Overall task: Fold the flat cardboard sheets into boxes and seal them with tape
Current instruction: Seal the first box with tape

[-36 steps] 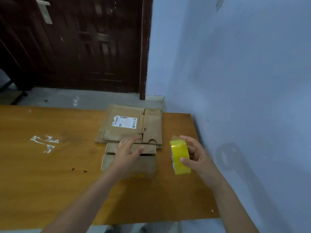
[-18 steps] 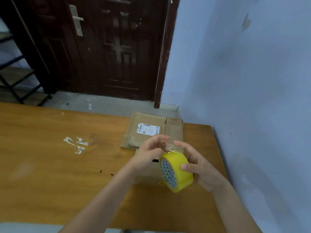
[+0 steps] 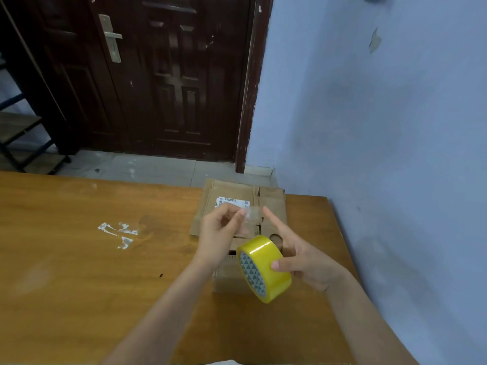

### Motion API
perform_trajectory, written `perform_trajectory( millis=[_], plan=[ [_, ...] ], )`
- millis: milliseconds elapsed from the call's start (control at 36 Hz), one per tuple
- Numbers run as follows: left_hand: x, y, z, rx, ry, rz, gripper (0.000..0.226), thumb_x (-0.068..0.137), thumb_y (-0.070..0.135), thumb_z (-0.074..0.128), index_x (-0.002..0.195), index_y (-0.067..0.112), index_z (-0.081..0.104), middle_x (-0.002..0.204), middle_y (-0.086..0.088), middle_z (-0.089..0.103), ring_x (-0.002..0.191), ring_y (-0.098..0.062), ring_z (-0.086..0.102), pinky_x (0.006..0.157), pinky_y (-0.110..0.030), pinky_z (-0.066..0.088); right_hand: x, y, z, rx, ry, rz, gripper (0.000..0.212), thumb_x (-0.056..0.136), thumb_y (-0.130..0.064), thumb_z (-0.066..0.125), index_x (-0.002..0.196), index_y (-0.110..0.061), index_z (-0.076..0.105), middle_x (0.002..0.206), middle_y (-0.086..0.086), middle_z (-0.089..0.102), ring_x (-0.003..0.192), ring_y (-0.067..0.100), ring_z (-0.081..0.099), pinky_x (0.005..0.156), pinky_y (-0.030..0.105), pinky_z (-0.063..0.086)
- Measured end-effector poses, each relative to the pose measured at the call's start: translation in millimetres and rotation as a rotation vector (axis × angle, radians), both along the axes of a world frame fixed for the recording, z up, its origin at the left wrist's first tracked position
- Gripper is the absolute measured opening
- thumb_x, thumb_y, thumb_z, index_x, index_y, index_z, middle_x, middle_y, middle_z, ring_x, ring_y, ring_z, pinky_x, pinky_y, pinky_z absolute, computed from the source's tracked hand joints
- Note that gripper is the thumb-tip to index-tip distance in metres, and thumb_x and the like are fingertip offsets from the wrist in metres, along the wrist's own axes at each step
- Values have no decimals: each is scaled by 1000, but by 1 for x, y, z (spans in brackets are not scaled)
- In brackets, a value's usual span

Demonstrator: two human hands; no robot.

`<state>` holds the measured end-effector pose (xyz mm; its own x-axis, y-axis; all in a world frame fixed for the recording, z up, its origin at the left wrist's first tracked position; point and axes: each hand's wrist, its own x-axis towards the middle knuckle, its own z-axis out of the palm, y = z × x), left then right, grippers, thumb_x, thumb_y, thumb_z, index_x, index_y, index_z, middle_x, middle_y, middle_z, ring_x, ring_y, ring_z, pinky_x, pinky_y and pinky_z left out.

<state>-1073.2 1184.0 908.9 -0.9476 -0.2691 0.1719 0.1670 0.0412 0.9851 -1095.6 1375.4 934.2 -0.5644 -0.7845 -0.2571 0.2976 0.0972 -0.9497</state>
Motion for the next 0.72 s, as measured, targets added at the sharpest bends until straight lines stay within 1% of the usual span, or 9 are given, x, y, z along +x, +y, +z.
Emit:
perform_trajectory(
  millis=[111,222,278,333,417,472,583,667,722],
  plan=[
    [1,-4,-1,237,-85,251,17,94,15,55,78,10,59,65,0,62,63,-12,60,63,-26,50,-3,2,-1,-26,23,-137,93,72,-13,69,143,-47,22,100,23,58,94,33,58,83,34,52],
    [-1,-4,3,449,-170,286,16,96,14,53,81,9,55,66,-3,61,51,-18,62,45,-24,48,-2,2,-5,-27,60,-227,93,67,-17,75,140,-45,24,125,13,60,114,27,59,92,34,50],
    [-4,0,7,497,-209,305,17,96,13,52,80,8,54,68,-6,60,48,-19,61,41,-23,46,2,-4,-5,107,203,-262,99,63,-20,80,136,-54,22,136,-2,49,117,11,57,90,28,50],
    [-7,5,10,528,-227,335,17,95,10,52,79,8,53,69,-8,58,48,-20,61,40,-23,44,5,-11,-6,312,425,-350,99,63,-19,78,134,-57,21,136,-12,39,115,0,49,87,19,47],
    [-11,14,15,571,-233,357,16,96,12,51,80,8,53,70,-6,61,51,-19,64,39,-21,41,5,-19,-11,420,693,-596,88,70,-6,71,141,-38,29,132,-10,44,117,4,45,86,10,39],
    [-12,20,21,616,-230,340,15,97,15,51,84,9,54,72,-5,63,55,-19,67,40,-21,42,4,-22,-14,384,810,-785,75,72,-7,65,137,-30,36,127,-10,48,116,5,46,90,12,40],
    [-12,31,36,751,-247,290,15,96,16,51,83,10,55,72,-3,63,56,-18,68,40,-20,42,-2,-22,-7,130,829,-1131,59,69,-10,57,118,-38,41,105,-16,55,98,-3,53,80,5,40],
    [-12,38,42,858,-278,227,14,97,16,50,85,11,55,69,-1,62,62,-20,70,40,-19,44,-15,-18,-4,-36,716,-1292,58,66,-10,62,112,-42,46,100,-10,58,95,9,56,80,15,46],
    [-12,42,42,932,-317,181,13,98,16,49,87,11,54,68,-1,62,66,-20,71,41,-19,47,-23,-16,-2,-130,611,-1334,53,63,-22,62,113,-36,52,100,-8,57,92,6,57,76,15,47]
  ],
)
